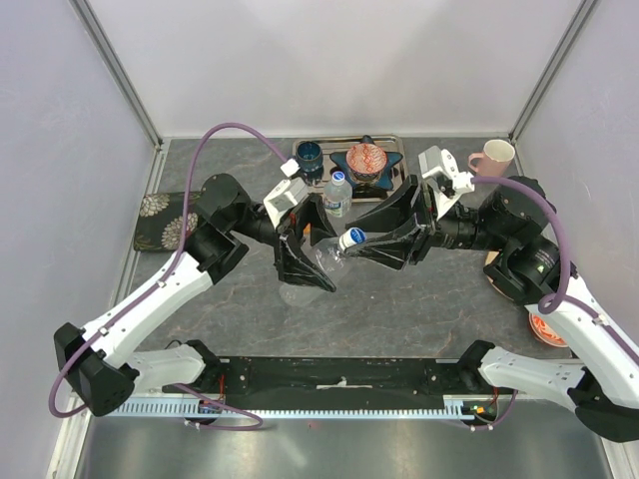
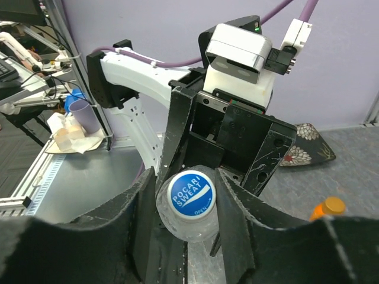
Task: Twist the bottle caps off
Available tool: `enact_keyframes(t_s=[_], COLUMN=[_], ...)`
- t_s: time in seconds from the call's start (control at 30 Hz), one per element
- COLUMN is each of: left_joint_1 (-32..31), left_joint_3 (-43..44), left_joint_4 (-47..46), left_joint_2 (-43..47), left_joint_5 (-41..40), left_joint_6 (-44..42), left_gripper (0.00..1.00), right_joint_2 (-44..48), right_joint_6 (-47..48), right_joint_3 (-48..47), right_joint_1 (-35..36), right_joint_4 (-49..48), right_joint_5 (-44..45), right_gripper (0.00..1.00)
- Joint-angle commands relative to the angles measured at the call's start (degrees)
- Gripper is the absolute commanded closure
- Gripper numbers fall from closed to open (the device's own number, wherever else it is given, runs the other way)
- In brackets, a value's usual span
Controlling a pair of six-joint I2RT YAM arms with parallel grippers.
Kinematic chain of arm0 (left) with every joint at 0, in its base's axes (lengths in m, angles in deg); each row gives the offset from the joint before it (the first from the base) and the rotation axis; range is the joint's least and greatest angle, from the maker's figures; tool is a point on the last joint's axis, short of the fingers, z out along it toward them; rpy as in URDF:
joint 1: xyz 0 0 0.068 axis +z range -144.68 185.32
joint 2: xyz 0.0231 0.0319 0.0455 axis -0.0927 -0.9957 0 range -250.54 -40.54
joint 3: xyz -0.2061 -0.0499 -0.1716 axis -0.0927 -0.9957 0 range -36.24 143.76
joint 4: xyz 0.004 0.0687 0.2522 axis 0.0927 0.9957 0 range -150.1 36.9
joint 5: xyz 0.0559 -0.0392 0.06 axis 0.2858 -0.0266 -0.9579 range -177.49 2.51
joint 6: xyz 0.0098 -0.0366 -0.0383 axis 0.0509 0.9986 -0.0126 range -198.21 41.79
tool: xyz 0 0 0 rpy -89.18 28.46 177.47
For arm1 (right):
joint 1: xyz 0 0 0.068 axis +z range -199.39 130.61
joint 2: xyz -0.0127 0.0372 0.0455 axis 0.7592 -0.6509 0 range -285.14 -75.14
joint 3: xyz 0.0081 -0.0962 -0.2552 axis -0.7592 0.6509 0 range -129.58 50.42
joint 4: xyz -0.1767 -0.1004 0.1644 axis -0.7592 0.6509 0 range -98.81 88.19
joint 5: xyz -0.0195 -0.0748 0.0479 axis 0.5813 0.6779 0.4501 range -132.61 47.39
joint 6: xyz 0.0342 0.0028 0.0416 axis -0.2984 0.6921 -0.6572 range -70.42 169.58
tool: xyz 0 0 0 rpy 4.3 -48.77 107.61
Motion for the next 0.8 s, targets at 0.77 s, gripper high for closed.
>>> enact_keyframes(t_s=[0.77], left_joint_1=[1.67], left_joint_3=[1.21], left_joint_4=[16.20], left_joint_2=[3.57], left_joint_5=[-19.38], left_joint_6=[-15.81], left_gripper=[0.57], right_joint_2=[-1.89], right_joint_6=[-5.64], right_joint_3=[-7.33], right_joint_1=[1.72], right_joint_4=[4.92], right_joint_5=[23.90], right_gripper=[0.20])
